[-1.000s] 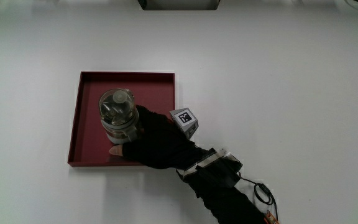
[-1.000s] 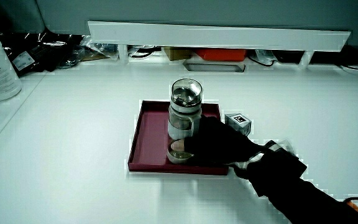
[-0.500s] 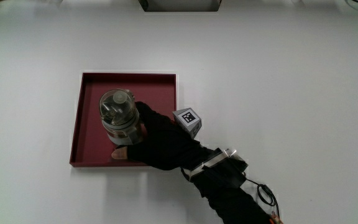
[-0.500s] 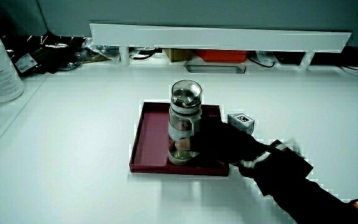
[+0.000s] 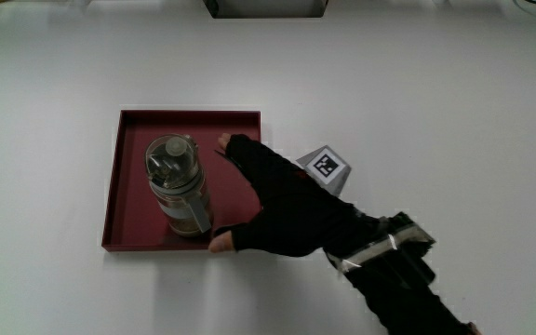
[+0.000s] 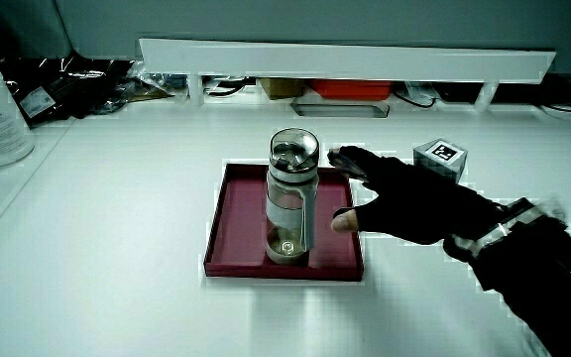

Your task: Place bottle

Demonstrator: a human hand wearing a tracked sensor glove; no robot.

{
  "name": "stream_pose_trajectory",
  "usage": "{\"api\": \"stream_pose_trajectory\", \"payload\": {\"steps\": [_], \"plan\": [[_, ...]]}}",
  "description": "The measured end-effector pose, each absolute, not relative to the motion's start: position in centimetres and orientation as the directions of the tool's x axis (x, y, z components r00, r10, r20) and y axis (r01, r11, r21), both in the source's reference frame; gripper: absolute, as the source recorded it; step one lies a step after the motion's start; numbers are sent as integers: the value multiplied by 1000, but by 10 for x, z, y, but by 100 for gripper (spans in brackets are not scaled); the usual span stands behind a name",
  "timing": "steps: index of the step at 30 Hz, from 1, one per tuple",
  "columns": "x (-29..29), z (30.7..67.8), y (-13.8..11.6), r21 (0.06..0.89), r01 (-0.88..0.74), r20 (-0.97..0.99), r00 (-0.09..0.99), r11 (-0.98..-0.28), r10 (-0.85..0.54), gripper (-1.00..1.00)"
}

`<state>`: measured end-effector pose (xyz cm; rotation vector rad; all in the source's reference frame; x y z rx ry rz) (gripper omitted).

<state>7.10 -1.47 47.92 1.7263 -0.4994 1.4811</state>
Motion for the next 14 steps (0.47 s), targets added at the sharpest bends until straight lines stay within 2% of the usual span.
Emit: {"api": "stream_pose_trajectory", "payload": {"steps": [2, 4, 5, 6, 7, 9, 10, 11, 14], "plan": [[79, 464, -15, 337, -727, 940, 293, -598, 175, -100], [86, 452, -17, 285, -748, 946, 319, -599, 52, -100], [88, 447, -16, 278, -757, 947, 319, -592, 38, -100], [91, 439, -16, 307, -750, 935, 352, -586, 39, -100], [94, 434, -14, 377, -730, 912, 400, -570, 90, -100], [102, 425, -13, 426, -710, 881, 467, -561, 79, -100], [105, 421, -12, 409, -717, 893, 441, -564, 87, -100], [110, 418, -12, 441, -697, 867, 494, -566, 67, -100], [117, 411, -9, 359, -727, 891, 454, -585, -17, -100]]}}
